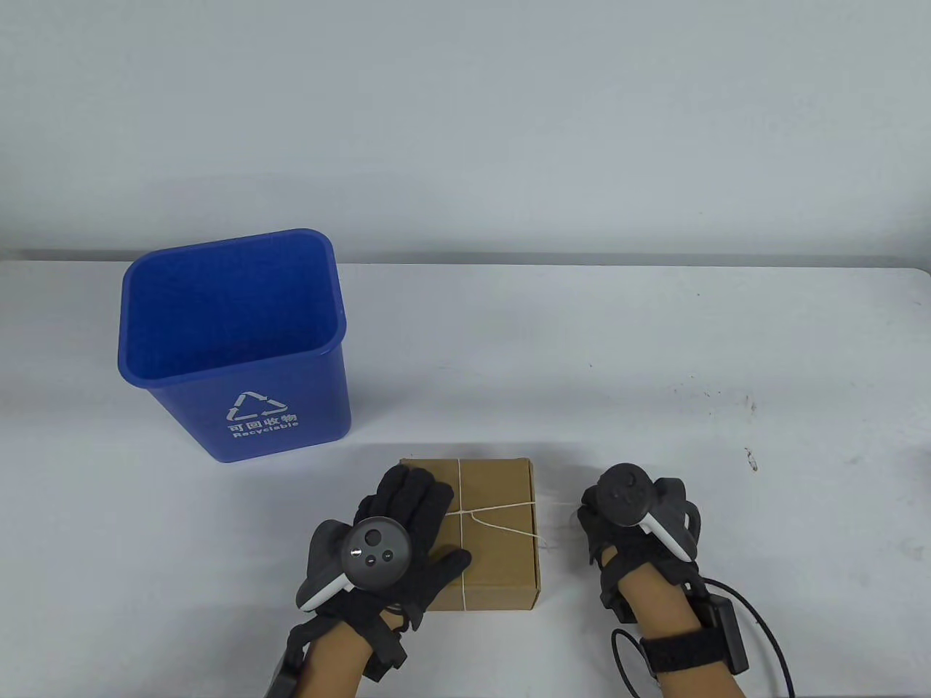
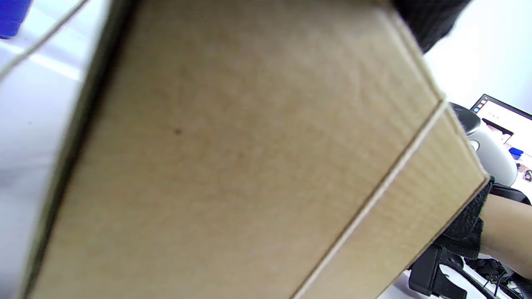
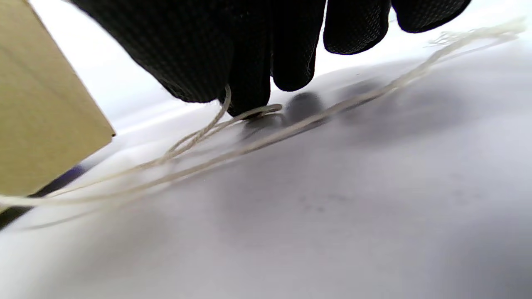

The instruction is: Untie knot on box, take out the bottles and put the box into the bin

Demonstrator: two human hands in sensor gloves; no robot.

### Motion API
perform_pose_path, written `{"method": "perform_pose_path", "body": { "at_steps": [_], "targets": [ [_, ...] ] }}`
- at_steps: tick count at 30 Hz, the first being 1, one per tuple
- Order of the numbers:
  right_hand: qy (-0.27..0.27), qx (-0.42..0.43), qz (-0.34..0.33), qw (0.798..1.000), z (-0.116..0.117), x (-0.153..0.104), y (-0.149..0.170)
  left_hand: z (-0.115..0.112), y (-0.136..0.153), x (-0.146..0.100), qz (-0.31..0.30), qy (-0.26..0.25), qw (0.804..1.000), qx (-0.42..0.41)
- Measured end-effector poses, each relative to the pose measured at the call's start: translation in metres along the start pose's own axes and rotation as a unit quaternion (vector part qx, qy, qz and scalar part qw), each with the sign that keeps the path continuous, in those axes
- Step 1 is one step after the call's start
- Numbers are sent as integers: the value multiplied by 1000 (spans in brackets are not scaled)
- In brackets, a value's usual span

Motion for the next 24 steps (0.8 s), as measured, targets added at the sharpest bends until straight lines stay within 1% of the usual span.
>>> {"method": "perform_pose_path", "body": {
  "at_steps": [2,4,7,8,9,10,12,14,15,17,20,24],
  "targets": [
    [0,-1,6,1000,-1,1,3,0,0,0,0,0,1000,0],
    [-11,8,8,1000,-1,1,4,0,0,0,0,0,1000,0],
    [-51,34,10,998,-1,0,6,0,0,0,0,0,1000,0],
    [-77,49,5,996,-3,-2,6,0,0,0,0,0,1000,0],
    [-90,60,3,994,-7,-5,6,0,0,0,0,0,1000,0],
    [-86,73,-5,994,-13,-8,6,0,0,0,0,1,1000,-3],
    [-40,103,-27,993,-33,-18,4,0,0,0,0,2,1000,-3],
    [-2,123,-56,991,-45,-27,-2,0,0,0,0,3,1000,-3],
    [11,128,-70,989,-48,-30,-6,0,0,0,0,4,1000,-3],
    [23,127,-116,985,-47,-38,-23,0,0,0,1,4,1000,-3],
    [33,89,-161,982,-38,-44,-45,0,1,0,1,3,1000,-2],
    [47,68,-182,980,-28,-47,-61,0,1,0,1,3,1000,-2]
  ]
}}
Point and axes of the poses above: the tracker on the back of each hand, its own y axis roughly to the little-finger side, its own x axis roughly from the wrist to the fingertips, z = x × y, the point moved 4 cm from there along x, roughly from the wrist to the fingertips, and after that the axes turned 9 degrees about z, right-handed, at the moved point
